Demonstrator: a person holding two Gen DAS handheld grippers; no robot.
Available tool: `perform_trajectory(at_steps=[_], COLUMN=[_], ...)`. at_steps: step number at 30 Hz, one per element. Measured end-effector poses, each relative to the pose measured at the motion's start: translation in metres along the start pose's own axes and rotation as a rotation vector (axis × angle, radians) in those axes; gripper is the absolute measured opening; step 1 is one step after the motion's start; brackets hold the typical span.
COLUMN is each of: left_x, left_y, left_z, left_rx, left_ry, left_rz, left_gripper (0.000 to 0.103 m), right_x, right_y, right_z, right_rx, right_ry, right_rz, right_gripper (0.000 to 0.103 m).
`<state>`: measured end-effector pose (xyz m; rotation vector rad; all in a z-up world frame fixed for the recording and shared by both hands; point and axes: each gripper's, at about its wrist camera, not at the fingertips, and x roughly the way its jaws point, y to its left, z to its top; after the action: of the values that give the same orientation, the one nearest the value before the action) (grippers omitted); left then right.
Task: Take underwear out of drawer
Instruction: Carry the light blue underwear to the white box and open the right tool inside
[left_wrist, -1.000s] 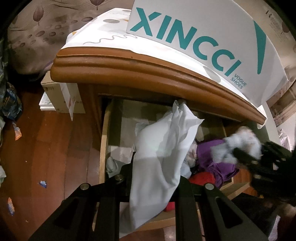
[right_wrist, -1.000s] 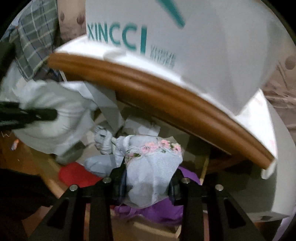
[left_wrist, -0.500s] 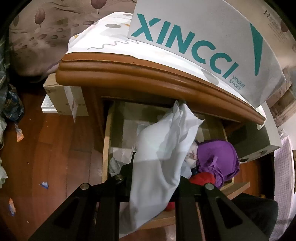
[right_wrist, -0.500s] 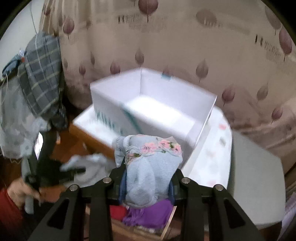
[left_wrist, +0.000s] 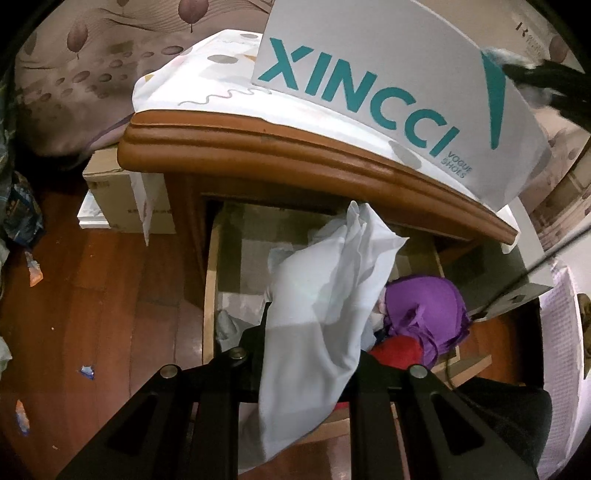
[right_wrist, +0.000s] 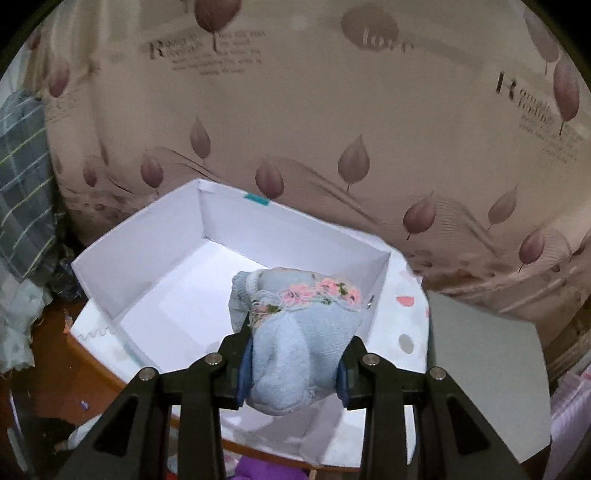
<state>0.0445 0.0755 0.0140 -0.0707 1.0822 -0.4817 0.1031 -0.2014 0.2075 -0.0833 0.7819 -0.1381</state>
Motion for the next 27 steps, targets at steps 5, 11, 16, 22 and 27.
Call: perform_trajectory(at_steps=[5,11,16,22,27], left_x=[-0.002,-0.004,-0.004,-0.001,0.002], left_y=[-0.003,-0.003,-0.003,-0.002,-0.004], left_z=[-0.001,-0.001,-0.001,-0.001,-0.002], left_rx=[0.014,0.020,0.023,0.017,0.023], left_ry=[-0.002,-0.006,-0.005,-0.002,0.001], left_rz=[-0.009,-0.010,-0.009,-0.012,-0.011], left_gripper=[0.014,0.014,0.014,0.015,0.015], right_x=[0.033,0.054,0.054,0.059,0.066], right_y=[0.004,-0.001,0.004,-0.002,-0.009], right_z=[-0.010,-0.018,-0.021,-0.021,-0.022], right_rx=[0.041,0.028,-0.040,-0.119,-0.139], right_ry=[0.079,0.137,0.139,0.148,0.161], right_rz=[-0.005,-0.027,-0.049,-0.124,-0.143], right_gripper=[0.035,0.035,0.036,0.038,0.049])
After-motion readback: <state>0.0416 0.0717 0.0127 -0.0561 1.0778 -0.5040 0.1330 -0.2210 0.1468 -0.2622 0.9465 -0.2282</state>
